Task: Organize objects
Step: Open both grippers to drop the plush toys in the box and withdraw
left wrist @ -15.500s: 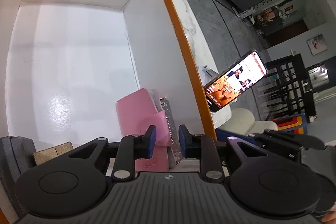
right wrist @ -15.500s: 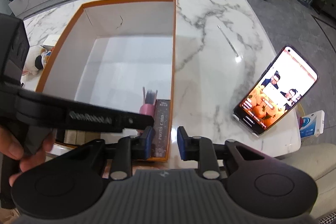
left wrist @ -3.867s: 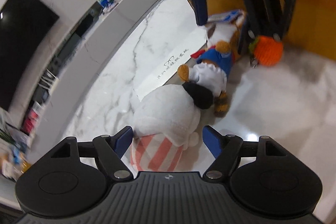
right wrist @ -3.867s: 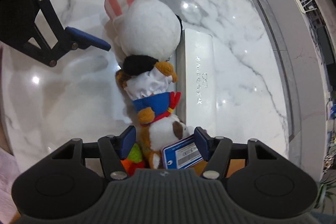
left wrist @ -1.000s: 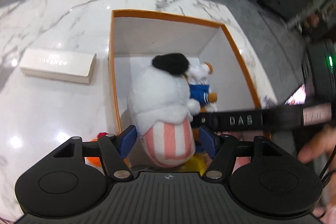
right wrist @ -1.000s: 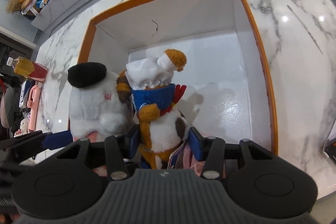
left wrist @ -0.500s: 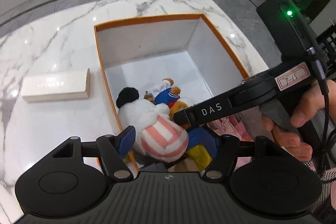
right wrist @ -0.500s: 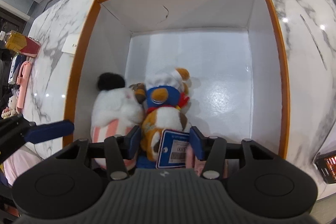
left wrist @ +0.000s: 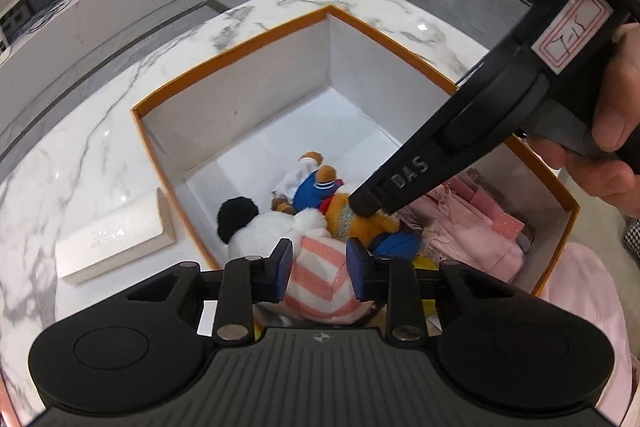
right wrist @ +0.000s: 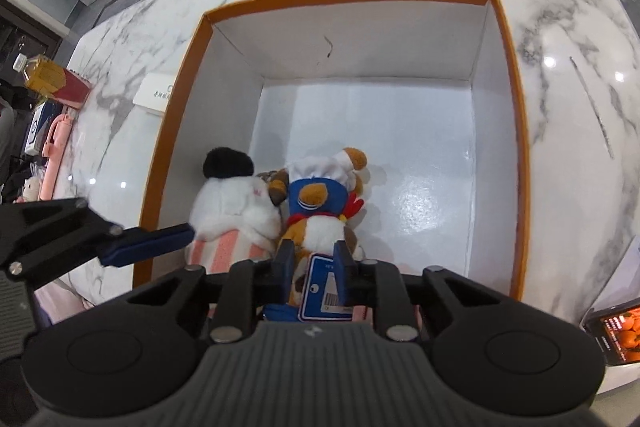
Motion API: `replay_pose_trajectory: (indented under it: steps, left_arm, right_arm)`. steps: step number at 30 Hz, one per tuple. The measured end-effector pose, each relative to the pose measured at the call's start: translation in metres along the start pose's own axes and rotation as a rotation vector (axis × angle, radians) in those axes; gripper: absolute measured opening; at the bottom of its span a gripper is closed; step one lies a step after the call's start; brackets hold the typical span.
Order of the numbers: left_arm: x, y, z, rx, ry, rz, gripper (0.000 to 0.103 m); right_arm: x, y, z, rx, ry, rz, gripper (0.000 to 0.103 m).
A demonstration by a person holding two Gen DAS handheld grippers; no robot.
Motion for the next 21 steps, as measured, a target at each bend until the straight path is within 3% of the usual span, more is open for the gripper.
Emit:
replay_pose_trajectory:
  steps: [13, 21]
  left_arm:
    - [-0.007, -0.005, 0.011, 0.009, -0.037, 0.027, 0.033]
    - [0.012, -0.001, -0.037, -0.162, -0.067, -0.021, 0.036]
  right_arm:
    - [0.004, -0.007, 0.015, 0.024, -0.019, -0.045, 0.022]
    - [0.021, -0.005, -0.016, -0.094, -0.015, -0.086, 0.026]
Point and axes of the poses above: each gripper's, at about its wrist camera, not at the fingertips, and z roughly the way its jaws point, x to its left, y to its top, the point moved 7 cm from there along z, roughly the way its jaws point, and after that the axes turned 4 degrees about -x, right-handed, at the moved point
